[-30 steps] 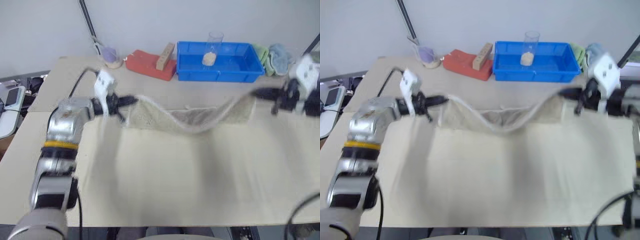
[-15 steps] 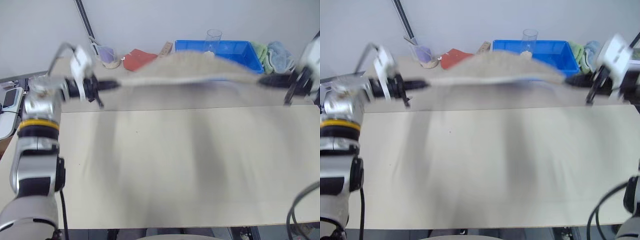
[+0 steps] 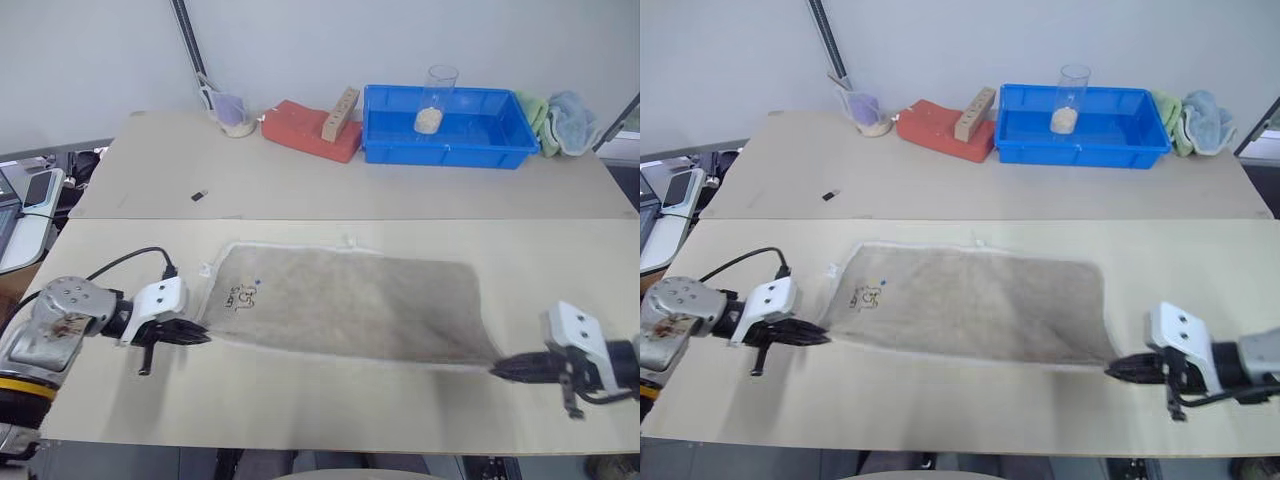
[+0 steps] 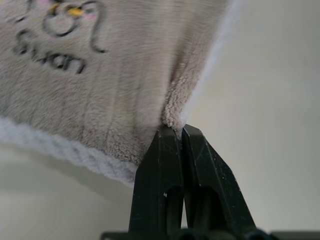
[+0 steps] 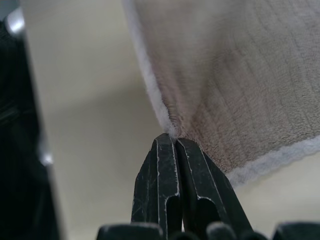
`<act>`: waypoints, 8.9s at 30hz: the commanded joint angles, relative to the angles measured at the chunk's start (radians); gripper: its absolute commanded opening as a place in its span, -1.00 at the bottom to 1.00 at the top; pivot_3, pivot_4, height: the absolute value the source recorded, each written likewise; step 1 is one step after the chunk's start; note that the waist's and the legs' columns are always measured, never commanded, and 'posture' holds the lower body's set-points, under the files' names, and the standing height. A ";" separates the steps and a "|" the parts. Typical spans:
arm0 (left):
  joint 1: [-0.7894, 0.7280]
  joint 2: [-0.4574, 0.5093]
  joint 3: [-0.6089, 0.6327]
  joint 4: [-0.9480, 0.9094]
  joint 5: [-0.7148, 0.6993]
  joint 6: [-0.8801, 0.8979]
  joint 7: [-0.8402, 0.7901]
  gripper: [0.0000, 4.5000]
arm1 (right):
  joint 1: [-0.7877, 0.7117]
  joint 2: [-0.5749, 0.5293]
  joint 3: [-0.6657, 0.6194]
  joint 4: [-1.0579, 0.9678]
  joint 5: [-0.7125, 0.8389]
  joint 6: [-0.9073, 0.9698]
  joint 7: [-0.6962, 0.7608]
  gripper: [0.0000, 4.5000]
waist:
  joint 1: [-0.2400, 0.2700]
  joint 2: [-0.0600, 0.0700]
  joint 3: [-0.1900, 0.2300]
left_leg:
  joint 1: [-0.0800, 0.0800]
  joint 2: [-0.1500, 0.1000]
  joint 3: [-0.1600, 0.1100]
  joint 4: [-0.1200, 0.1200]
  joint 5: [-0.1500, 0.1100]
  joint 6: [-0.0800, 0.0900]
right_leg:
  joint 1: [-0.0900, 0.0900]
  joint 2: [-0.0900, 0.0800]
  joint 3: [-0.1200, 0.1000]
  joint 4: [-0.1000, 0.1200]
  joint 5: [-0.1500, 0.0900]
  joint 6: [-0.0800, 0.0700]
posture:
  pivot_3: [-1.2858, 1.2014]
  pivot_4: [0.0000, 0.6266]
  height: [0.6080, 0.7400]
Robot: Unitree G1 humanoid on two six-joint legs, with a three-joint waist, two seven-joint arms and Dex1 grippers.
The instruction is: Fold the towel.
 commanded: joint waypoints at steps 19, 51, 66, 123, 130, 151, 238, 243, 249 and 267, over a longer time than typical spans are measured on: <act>-0.488 -0.117 -0.091 0.264 -0.032 0.338 -0.036 -1.00 | -0.475 -0.072 0.126 0.127 0.196 0.461 -0.200 -0.97 | -0.003 -0.002 0.001 | -0.005 0.000 0.000 0.001 0.000 0.001 | -0.003 0.001 -0.001 -0.001 0.000 0.000 | 0.03 -0.52 1.00; -0.644 -0.323 -0.056 0.628 0.112 0.221 0.259 -0.53 | -0.779 0.038 0.319 0.368 0.086 0.493 -0.395 -0.54 | -0.026 -0.002 0.001 | -0.005 0.000 -0.001 0.003 0.000 0.001 | -0.006 0.001 -0.001 0.006 0.000 0.000 | 0.03 -0.52 1.00; -0.441 -0.221 0.046 0.188 -0.056 0.098 0.084 1.00 | -0.479 0.130 -0.020 0.002 0.092 0.411 -0.571 0.98 | -0.023 -0.002 0.000 | -0.007 0.000 -0.003 0.001 0.000 0.001 | -0.006 0.001 -0.002 0.009 0.000 0.000 | 0.03 -0.52 1.00; -0.244 -0.194 0.053 -0.286 -0.227 0.195 0.112 1.00 | -0.621 0.365 -0.049 -0.047 0.347 0.866 -0.901 -0.99 | -0.033 -0.003 -0.001 | -0.001 0.001 -0.001 -0.001 0.000 0.001 | -0.002 0.002 0.001 0.003 0.000 0.000 | 0.03 -0.52 1.00; -0.236 -0.177 0.073 -0.292 -0.228 0.194 0.116 1.00 | -0.775 0.646 0.032 -0.170 0.405 1.051 -1.115 -0.99 | -0.021 -0.003 -0.001 | -0.003 0.000 -0.003 -0.001 0.000 0.001 | -0.004 0.001 0.000 0.003 0.000 0.000 | 0.03 -0.52 1.00; -0.140 -0.231 0.136 -0.363 -0.224 0.263 0.348 1.00 | -0.812 0.737 0.271 -0.150 0.303 0.855 -1.122 0.66 | -0.029 -0.003 -0.001 | -0.002 0.000 -0.005 -0.002 0.000 0.001 | -0.007 0.002 0.000 0.006 0.000 0.000 | 0.03 -0.52 1.00; -0.524 -1.046 -0.408 -0.102 -0.121 0.494 0.787 0.06 | -0.302 -0.078 -0.255 -0.334 0.371 0.595 -0.316 1.00 | 0.025 -0.011 0.003 | -0.008 -0.002 0.002 0.000 0.000 0.000 | 0.001 0.000 0.001 -0.010 0.000 0.000 | 0.03 -0.52 1.00; -0.514 -1.003 -0.357 -0.164 -0.174 0.461 0.664 1.00 | -0.325 -0.042 -0.227 -0.311 0.353 0.574 -0.394 1.00 | 0.024 -0.011 0.003 | -0.007 -0.002 0.002 0.000 0.000 0.000 | 0.001 0.000 0.001 -0.010 0.000 0.000 | 0.03 -0.52 1.00; -0.536 -0.789 -0.226 -0.221 -0.175 0.305 0.502 1.00 | -0.419 0.055 -0.087 -0.281 0.317 0.577 -0.587 1.00 | 0.004 -0.010 0.002 | -0.006 0.000 0.001 0.000 0.001 0.000 | 0.001 0.002 0.001 -0.009 0.000 0.000 | 0.03 -0.52 1.00; -0.409 -0.250 -0.043 -0.401 -0.321 0.285 0.097 1.00 | -0.706 0.354 0.318 0.201 0.060 0.478 -0.799 1.00 | -0.002 -0.003 -0.002 | -0.005 -0.001 -0.001 0.000 0.001 0.000 | -0.001 0.001 0.000 -0.007 0.000 0.000 | 0.03 -0.52 1.00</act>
